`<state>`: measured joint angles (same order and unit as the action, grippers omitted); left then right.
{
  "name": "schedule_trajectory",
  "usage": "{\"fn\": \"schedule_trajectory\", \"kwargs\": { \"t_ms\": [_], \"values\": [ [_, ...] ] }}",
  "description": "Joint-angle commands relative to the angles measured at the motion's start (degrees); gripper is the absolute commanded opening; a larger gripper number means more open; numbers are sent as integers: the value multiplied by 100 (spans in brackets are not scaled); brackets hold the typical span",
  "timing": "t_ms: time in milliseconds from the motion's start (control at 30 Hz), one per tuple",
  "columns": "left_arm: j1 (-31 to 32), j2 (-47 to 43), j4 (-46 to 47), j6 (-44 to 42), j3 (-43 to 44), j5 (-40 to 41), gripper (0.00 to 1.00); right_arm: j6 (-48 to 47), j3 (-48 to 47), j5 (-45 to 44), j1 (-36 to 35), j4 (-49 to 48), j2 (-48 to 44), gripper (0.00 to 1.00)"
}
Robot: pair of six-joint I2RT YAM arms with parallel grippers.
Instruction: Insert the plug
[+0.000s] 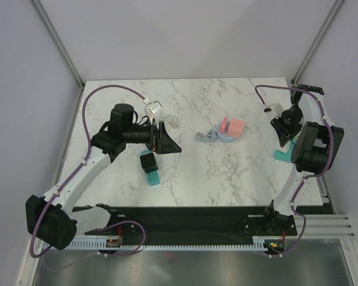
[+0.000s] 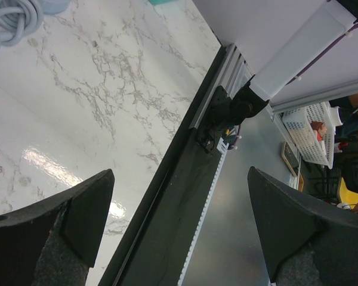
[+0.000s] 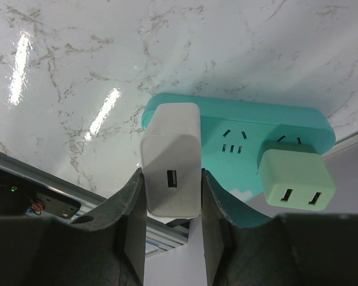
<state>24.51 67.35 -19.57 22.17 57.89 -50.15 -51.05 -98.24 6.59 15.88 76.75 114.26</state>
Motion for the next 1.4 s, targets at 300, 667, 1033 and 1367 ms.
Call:
{"fn": "schedule_trajectory", "kwargs": {
  "t_ms": [300,667,1033,1367],
  "values": [
    [45,-47,217,-108,12,-267,100,-2,296,8,12,25,-132,0],
    [115,-108,235,-99,3,-311,100,560,2815,1124,-68,-2601,-1502,0],
    [150,-126,243,-117,3,-276,100,87,3978,1941,669,-3553,-2812,0],
    [150,-99,243,-126,3,-214,100,-467,4997,2715,1549,-3913,-3559,0]
  ]
}}
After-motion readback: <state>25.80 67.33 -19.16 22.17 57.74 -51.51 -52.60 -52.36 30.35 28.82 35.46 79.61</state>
